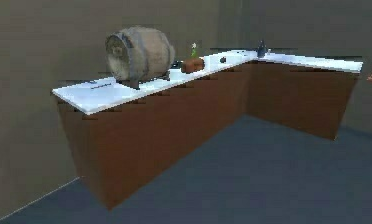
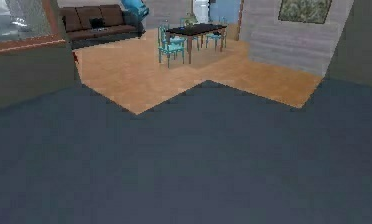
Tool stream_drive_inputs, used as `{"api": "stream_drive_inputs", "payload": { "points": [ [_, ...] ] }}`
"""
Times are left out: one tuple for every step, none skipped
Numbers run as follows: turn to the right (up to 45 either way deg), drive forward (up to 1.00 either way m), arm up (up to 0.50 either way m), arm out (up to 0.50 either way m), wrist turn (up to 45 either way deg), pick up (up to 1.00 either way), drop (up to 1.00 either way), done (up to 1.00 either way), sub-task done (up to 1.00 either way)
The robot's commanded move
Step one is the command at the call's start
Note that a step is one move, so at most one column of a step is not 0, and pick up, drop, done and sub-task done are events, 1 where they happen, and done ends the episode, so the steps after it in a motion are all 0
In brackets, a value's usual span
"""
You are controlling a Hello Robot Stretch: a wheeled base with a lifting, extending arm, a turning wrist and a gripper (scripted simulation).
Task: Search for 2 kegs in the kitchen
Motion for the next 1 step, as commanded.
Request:
{"api": "stream_drive_inputs", "payload": {
  "points": [
    [-27.0, 0.0, 0.0, 0.0, 0.0, 0.0, 0.0, 0.0, 0.0]
  ]
}}
